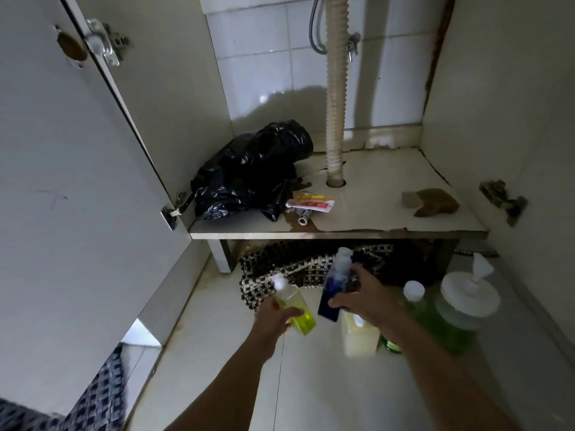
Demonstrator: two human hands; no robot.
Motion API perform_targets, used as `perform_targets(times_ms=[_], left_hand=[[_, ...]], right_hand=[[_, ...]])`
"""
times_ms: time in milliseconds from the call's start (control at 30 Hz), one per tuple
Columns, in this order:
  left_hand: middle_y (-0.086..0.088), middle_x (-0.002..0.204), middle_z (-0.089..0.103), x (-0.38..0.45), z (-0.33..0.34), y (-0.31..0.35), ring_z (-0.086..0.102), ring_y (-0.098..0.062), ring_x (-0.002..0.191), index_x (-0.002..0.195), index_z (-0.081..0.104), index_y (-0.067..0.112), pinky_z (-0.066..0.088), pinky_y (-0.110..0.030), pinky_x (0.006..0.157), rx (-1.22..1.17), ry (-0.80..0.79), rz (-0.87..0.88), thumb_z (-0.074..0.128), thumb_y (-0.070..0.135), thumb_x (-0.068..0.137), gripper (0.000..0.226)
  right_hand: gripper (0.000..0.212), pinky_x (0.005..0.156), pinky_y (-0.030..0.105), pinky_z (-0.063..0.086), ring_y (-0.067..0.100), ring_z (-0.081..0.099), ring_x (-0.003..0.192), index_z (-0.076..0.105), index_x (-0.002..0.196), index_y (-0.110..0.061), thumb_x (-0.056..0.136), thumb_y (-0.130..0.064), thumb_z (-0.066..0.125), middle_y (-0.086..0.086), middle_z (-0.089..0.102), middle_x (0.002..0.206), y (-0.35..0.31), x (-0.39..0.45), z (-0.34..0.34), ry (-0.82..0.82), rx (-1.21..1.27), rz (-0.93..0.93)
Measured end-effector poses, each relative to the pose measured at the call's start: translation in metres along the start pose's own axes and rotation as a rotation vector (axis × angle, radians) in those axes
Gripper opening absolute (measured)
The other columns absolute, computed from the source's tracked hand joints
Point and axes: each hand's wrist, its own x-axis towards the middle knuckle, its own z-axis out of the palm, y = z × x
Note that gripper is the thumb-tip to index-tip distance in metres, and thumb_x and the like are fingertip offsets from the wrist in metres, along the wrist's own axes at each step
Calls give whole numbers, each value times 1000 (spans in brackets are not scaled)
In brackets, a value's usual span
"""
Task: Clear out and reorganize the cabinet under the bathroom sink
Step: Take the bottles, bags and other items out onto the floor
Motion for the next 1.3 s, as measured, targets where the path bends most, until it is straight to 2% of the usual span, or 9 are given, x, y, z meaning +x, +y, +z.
perform_targets(times_ms=[167,333,500,733,833,933,1067,1167,1300], left_hand=[[-6,106,60,1,-4,-38,58,-24,99,109,54,14,53,-42,87,297,141,-50,77,24,52,62],[-4,98,54,1,9,-55,52,-22,89,109,51,11,39,-26,60,439,223,-10,76,15,71,47],[-1,88,55,6,10,-70,53,-22,81,102,46,17,38,-24,56,510,207,-5,75,15,71,42],[-3,88,59,15,8,-89,57,-27,82,101,46,14,42,-25,63,508,232,113,83,16,66,51],[0,94,59,18,10,-93,57,-23,85,108,49,14,40,-15,61,508,214,156,84,19,66,55],[-1,98,60,20,9,-97,56,-21,88,113,51,12,38,-8,61,561,188,184,84,17,66,58],[-2,110,59,24,3,-92,55,-20,99,121,48,13,40,-11,68,667,103,82,85,23,65,68],[-8,134,52,31,-9,-65,56,-13,102,135,38,11,42,-10,75,962,-100,-127,82,25,70,80],[-16,130,56,41,-28,2,61,-24,110,128,46,4,53,-31,86,1318,-231,-357,68,14,84,51]], right_hand=[[56,71,23,46,18,57,92,45,114,-17,69,-17,78,0,57,102,32,7,18,-69,-436,46],[47,58,22,43,18,57,85,46,104,-15,68,-22,74,4,58,102,80,9,43,-61,-495,190],[30,56,24,42,18,56,72,43,86,-18,71,-22,68,2,60,88,117,3,61,53,-543,186],[40,83,34,52,23,64,101,44,114,-21,82,-32,66,0,64,108,132,13,67,183,-577,105],[63,86,33,49,23,62,109,34,135,-17,84,-38,66,2,61,120,128,22,69,227,-623,123],[61,83,34,49,26,63,107,33,133,-19,85,-39,64,2,61,120,122,28,66,267,-640,153],[64,82,33,49,25,63,105,32,133,-18,83,-37,66,2,62,119,116,30,61,205,-671,249],[59,84,31,48,23,61,108,34,132,-17,83,-32,64,4,60,119,106,28,50,52,-783,319],[43,82,33,51,26,63,108,53,121,-12,83,-30,62,8,62,118,70,27,26,-103,-947,311]])
